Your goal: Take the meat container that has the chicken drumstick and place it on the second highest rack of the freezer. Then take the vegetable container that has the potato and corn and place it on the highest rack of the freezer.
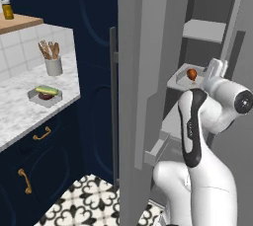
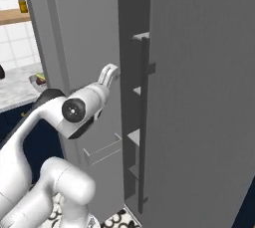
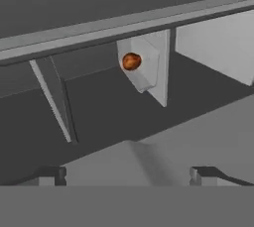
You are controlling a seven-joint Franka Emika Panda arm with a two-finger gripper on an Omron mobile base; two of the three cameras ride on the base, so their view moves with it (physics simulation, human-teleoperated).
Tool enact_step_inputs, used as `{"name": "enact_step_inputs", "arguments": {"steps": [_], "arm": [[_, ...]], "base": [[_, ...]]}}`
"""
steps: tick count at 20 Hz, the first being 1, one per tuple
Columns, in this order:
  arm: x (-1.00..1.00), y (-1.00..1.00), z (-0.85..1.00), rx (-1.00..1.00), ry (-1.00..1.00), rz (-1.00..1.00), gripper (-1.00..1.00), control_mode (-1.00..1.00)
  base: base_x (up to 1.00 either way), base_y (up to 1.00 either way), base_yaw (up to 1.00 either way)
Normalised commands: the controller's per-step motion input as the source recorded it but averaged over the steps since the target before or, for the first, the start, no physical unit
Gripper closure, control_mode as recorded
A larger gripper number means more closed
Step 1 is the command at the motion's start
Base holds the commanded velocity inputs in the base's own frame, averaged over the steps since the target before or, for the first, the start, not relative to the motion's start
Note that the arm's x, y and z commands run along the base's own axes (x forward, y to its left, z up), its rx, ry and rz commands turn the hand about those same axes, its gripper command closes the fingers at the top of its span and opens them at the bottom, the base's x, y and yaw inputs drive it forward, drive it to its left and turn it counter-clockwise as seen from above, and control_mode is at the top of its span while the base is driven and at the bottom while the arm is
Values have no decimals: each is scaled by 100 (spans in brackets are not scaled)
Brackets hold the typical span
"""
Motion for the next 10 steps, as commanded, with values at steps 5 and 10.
{"name": "enact_step_inputs", "arguments": {"steps": [5,10], "arm": [[-87,0,93,-10,17,12,-100,-100],[-98,0,-27,-52,51,13,-100,-100]], "base": [[0,0,0],[0,0,0]]}}
